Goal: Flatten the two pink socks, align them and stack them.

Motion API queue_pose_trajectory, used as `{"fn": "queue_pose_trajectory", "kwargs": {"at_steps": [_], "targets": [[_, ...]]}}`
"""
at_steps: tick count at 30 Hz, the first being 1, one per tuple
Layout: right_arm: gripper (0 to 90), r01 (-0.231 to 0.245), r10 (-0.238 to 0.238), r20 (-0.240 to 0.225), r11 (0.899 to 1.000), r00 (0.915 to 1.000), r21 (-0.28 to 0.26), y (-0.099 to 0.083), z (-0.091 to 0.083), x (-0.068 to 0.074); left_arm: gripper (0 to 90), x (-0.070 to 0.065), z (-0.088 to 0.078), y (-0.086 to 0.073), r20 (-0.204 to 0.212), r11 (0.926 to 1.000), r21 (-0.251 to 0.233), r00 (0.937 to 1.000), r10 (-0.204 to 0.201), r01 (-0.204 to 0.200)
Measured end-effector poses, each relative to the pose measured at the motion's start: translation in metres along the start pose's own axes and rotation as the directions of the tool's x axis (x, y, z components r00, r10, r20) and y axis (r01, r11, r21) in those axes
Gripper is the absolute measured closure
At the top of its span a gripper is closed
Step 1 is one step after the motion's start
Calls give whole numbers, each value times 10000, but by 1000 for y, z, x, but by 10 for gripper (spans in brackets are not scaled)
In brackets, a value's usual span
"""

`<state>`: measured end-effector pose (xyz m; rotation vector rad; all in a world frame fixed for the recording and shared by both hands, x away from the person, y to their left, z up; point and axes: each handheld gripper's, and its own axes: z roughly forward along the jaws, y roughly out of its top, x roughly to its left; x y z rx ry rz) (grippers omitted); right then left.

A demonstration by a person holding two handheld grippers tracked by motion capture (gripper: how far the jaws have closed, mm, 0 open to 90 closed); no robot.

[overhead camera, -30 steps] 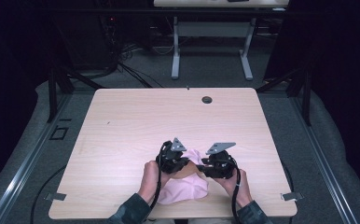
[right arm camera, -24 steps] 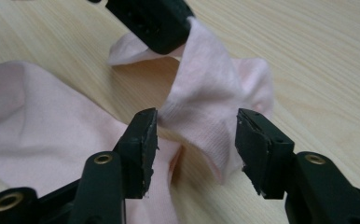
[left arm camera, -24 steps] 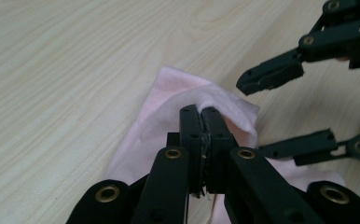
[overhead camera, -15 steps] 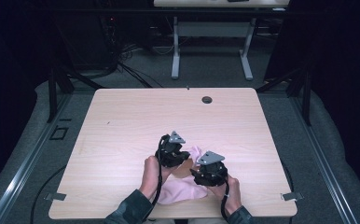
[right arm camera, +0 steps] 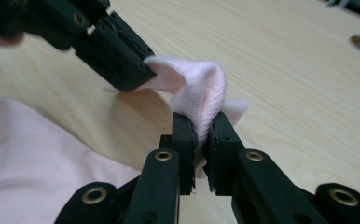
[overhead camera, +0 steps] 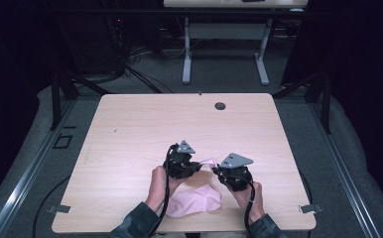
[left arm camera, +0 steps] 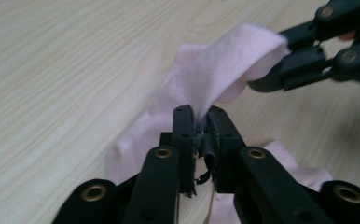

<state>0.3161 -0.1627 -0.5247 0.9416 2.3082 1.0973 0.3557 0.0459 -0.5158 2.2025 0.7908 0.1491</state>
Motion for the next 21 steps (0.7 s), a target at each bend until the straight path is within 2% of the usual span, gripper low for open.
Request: {"fn": "queue_pose_trajectory", "kwargs": {"at_steps": [3, 5, 6, 7, 9, 10, 11, 12, 13, 15, 17, 18, 20, 21], "targets": [[831, -658, 673, -695, 9976, 9953, 226, 6, -5, -10, 705, 2, 2, -7, -52, 10000, 45, 10000, 77, -76], [831, -1067, 1103, -1113, 9936, 9876, 383, 9, -9, -16, 625, 3, 4, -13, -176, 9998, 125, 9997, 164, -162], [831, -1294, 1357, -1301, 9900, 9822, 558, 11, -11, -19, 562, 3, 4, -16, -184, 9996, 192, 9996, 223, -219], [831, -1605, 1703, -1584, 9843, 9726, 728, 13, -13, -23, 508, 3, 5, -19, -248, 9992, 271, 9992, 299, -292], [831, -1678, 1800, -1681, 9822, 9692, 844, 14, -13, -25, 472, 2, 8, -25, -535, 9980, 478, 9976, 445, -420], [831, -1855, 1985, -1768, 9788, 9640, 873, 14, -14, -26, 447, 2, 10, -28, -600, 9974, 571, 9971, 472, -437], [831, -1971, 2147, -1929, 9746, 9575, 1061, 15, -13, -28, 434, 1, 13, -32, -955, 9959, 721, 9935, 621, -553], [831, -2080, 2254, -1986, 9725, 9538, 1046, 14, -13, -28, 441, 1, 13, -32, -955, 9959, 721, 9935, 621, -553], [830, -2136, 2330, -2078, 9705, 9500, 1116, 14, -12, -29, 460, 1, 15, -33, -1141, 9959, 706, 9914, 638, -559], [830, -2199, 2412, -2119, 9682, 9470, 1194, 14, -12, -29, 470, 3, 17, -34, -1306, 9963, 612, 9891, 684, -608], [830, -2279, 2508, -2285, 9660, 9407, 1218, 13, -11, -30, 600, 4, 18, -33, -1487, 9968, 460, 9863, 708, -647], [830, -2261, 2500, -2286, 9659, 9409, 1259, 12, -11, -30, 698, 5, 18, -33, -1397, 9967, 456, 9875, 734, -676], [829, -2431, 2684, -2455, 9614, 9315, 1288, 11, -11, -31, 791, 5, 16, -32, -1251, 9960, 516, 9890, 786, -727], [829, -2475, 2738, -2474, 9598, 9294, 1323, 10, -12, -31, 824, 5, 12, -32, -1040, 9961, 526, 9916, 763, -712]]}}
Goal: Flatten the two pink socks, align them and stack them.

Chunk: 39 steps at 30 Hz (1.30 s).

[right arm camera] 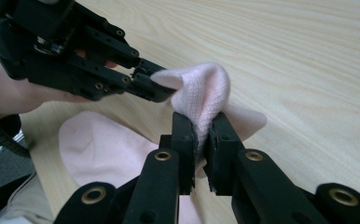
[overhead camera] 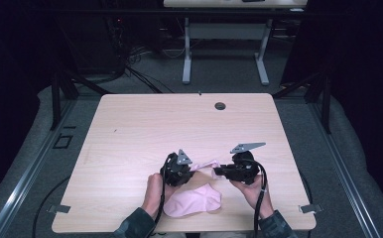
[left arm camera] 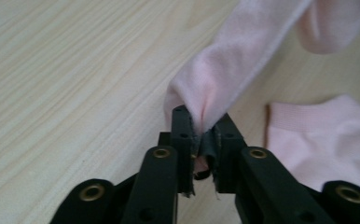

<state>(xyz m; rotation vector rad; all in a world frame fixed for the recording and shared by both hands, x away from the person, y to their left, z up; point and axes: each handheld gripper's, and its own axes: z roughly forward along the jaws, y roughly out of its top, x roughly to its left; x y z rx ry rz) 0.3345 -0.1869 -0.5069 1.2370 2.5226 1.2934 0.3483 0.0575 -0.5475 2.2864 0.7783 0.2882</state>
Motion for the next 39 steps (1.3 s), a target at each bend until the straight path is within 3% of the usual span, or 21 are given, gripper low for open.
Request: {"fn": "queue_pose_trajectory", "kwargs": {"at_steps": [2, 3, 4, 5, 6, 7, 8, 9, 11, 12, 13, 14, 15, 17, 19, 21, 25, 30, 32, 39], "targets": [[827, -146, 156, -375, 9995, 9992, 264, -2, -4, -3, 833, 2, -13, 3, 662, 9991, 407, 9977, -171, 144], [827, -317, 331, -580, 9992, 9978, 237, -4, -6, -3, 833, 3, -17, 3, 1022, 9980, 562, 9942, -334, 277], [825, -561, 607, -886, 9970, 9942, 537, -5, -9, -7, 832, 5, -23, 5, 1312, 9963, 727, 9899, -541, 448], [825, -561, 607, -886, 9970, 9942, 537, -5, -9, -7, 832, 8, -27, 6, 1775, 9917, 1130, 9808, -807, 612], [821, -1072, 1173, -1153, 9901, 9864, 902, -6, -6, -16, 825, 11, -31, 8, 2264, 9861, 1482, 9681, -1071, 745], [821, -1072, 1173, -1153, 9901, 9864, 902, -6, -6, -16, 825, 12, -32, 9, 2411, 9836, 1581, 9625, -1240, 871], [818, -1268, 1394, -1221, 9863, 9827, 1057, -7, -3, -20, 820, 14, -32, 10, 2434, 9793, 1849, 9616, -1268, 823], [812, -1606, 1758, -1046, 9772, 9789, 1385, -6, 6, -31, 805, 17, -30, 11, 2350, 9758, 2014, 9629, -1327, 853], [782, -1637, 1777, -875, 9754, 9802, 1475, -5, 11, -35, 793, 24, -24, 10, 2142, 9724, 2118, 9661, -1439, 979], [719, -1727, 1792, -290, 9727, 9834, 1548, -4, 21, -42, 758, 27, -20, 9, 2006, 9706, 2155, 9679, -1515, 1072], [719, -1727, 1792, -290, 9727, 9834, 1548, -4, 21, -42, 758, 31, -17, 8, 1991, 9700, 2090, 9657, -1669, 1246], [648, -1644, 1648, 89, 9760, 9863, 1427, -4, 28, -47, 701, 34, -14, 6, 1890, 9685, 1974, 9636, -1893, 1516], [648, -1644, 1648, 89, 9760, 9863, 1427, -4, 28, -47, 701, 37, -12, 5, 1707, 9677, 1942, 9659, -1948, 1608], [606, -1603, 1543, 556, 9786, 9865, 1292, -4, 33, -50, 643, 43, -11, 3, 1420, 9672, 1700, 9666, -2133, 1885], [563, -1582, 1473, 979, 9807, 9842, 1152, -4, 35, -53, 589, 47, -11, 2, 1017, 9690, 1528, 9722, -2107, 1940], [550, -1421, 1309, 1096, 9846, 9853, 1015, -5, 35, -54, 555, 52, -12, 0, 684, 9693, 1254, 9729, -2210, 2113], [521, -1343, 1221, 1252, 9864, 9846, 943, -6, 35, -58, 494, 61, -11, -5, 467, 9614, 1132, 9652, -2574, 2509], [493, -1146, 1019, 1571, 9907, 9823, 740, -5, 30, -62, 416, 72, -11, -11, 348, 9453, 824, 9470, -3193, 3157], [493, -1149, 1009, 1678, 9905, 9806, 761, -3, 31, -63, 399, 74, -11, -11, 207, 9442, 651, 9456, -3248, 3229], [526, -702, 403, 1979, 9868, 9794, 1461, 2, 44, -60, 459, 79, 2, -6, -79, 9519, 600, 9537, -3006, 3006]]}}
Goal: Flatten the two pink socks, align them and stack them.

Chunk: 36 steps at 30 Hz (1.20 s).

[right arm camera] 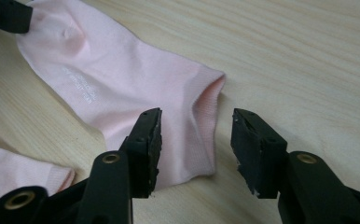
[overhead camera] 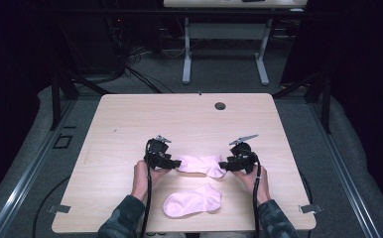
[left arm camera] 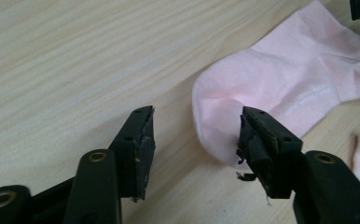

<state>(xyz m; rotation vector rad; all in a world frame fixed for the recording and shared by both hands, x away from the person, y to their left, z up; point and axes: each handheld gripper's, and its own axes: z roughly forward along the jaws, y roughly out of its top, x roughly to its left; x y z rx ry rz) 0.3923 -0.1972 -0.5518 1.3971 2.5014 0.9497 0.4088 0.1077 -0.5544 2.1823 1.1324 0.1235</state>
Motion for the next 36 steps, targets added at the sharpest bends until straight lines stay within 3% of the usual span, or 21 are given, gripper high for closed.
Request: {"fn": "queue_pose_trajectory", "kwargs": {"at_steps": [3, 5, 7, 12, 13, 15, 21, 27, 36], "targets": [[563, 58, -58, 98, 10000, 9999, 20, 0, 5, 3, 541, 0, 5, 1, 38, 10000, 29, 10000, 58, -58], [613, 381, -391, 419, 9990, 9984, 244, 0, 8, 5, 619, 0, 7, 1, 53, 9999, 82, 9999, 144, -144], [623, 422, -435, 431, 9986, 9981, 303, 0, 10, 6, 639, 0, 9, 2, 60, 9995, 158, 9996, 263, -264], [720, 746, -777, 606, 9959, 9951, 509, -2, 14, 10, 791, 0, 12, 2, 87, 9986, 289, 9990, 437, -439], [733, 686, -709, 654, 9970, 9953, 356, -3, 15, 11, 825, 0, 12, 2, 87, 9986, 288, 9990, 446, -449], [771, 862, -883, 531, 9954, 9947, 419, -4, 14, 12, 873, -1, 13, 1, 68, 9984, 282, 9987, 497, -499], [839, 735, -740, 378, 9972, 9965, 143, -7, 15, 12, 885, 1, 11, 0, 122, 9991, 283, 9994, 324, -328], [847, 563, -565, 235, 9984, 9981, 69, -9, 13, 11, 886, 0, 3, -1, 155, 9995, 196, 9995, 264, -267], [848, 642, -654, -238, 9967, 9976, -495, -8, -15, 19, 886, -9, -26, -8, 214, 9996, -162, 9995, 222, -219]]}}
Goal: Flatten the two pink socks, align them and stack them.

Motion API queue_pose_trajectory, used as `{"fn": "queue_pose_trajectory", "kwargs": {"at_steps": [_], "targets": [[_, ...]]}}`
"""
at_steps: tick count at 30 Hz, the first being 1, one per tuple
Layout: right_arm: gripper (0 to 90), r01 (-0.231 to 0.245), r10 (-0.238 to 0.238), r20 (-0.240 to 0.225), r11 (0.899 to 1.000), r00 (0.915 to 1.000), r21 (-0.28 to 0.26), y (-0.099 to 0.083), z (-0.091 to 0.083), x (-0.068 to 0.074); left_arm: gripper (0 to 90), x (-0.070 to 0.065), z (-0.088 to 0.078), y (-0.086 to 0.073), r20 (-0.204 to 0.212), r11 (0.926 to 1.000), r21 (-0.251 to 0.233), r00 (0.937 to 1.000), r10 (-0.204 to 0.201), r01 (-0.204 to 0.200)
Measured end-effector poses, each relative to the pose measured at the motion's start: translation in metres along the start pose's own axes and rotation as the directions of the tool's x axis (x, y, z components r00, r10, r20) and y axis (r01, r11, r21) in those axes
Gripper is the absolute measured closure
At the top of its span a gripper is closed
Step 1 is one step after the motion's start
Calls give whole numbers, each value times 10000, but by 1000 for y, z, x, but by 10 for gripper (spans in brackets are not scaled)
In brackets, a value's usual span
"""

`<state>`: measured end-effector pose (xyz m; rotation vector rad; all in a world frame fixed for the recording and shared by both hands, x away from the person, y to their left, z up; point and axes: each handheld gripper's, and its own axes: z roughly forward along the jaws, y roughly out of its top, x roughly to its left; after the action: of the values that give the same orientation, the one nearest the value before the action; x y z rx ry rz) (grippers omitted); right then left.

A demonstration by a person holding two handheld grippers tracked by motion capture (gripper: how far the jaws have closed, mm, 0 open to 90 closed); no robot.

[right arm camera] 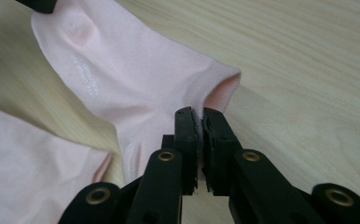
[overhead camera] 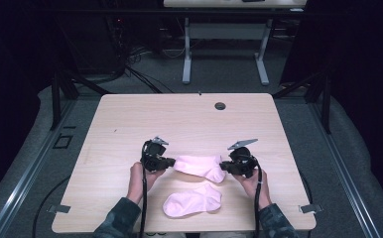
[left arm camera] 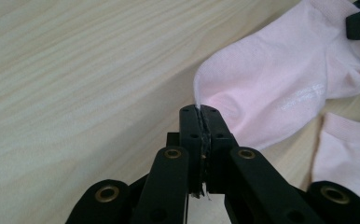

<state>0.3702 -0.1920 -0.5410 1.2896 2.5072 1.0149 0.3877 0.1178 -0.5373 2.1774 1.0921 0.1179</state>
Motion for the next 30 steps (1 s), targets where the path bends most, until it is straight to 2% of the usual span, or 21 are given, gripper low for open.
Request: {"fn": "queue_pose_trajectory", "kwargs": {"at_steps": [1, 3, 7, 12, 17, 22, 24, 28, 30], "targets": [[848, 133, -134, -137, 9999, 9998, -108, 1, -8, 4, 886, -2, -5, -1, -16, 10000, -79, 10000, 41, -41], [848, 178, -180, -130, 9997, 9998, -161, 1, -11, 6, 886, -6, -13, -4, 72, 9999, -125, 9999, 75, -74], [848, 442, -450, -289, 9987, 9986, -256, 1, -27, 14, 886, -13, -29, -10, 209, 9995, -329, 9998, 16, -9], [848, 575, -604, -680, 9974, 9959, -442, -2, -44, 25, 885, -24, -48, -21, 413, 9984, -570, 9991, 51, -27], [847, 716, -756, -1137, 9967, 9906, -388, -7, -56, 35, 884, -34, -63, -34, 662, 9969, -783, 9978, 58, -7], [847, 921, -924, -1543, 9957, 9837, -89, -15, -62, 42, 883, -45, -71, -57, 1160, 9976, -686, 9932, 16, 64], [847, 973, -962, -1677, 9953, 9811, -12, -19, -62, 45, 884, -50, -73, -67, 1206, 9980, -622, 9927, -54, 130], [844, 1247, -1164, -1899, 9917, 9749, 326, -24, -56, 52, 883, -56, -75, -85, 1360, 9982, -533, 9905, -214, 289], [842, 1361, -1249, -1905, 9896, 9737, 469, -26, -50, 54, 883, -56, -75, -95, 1573, 9973, -508, 9865, -452, 538]]}}
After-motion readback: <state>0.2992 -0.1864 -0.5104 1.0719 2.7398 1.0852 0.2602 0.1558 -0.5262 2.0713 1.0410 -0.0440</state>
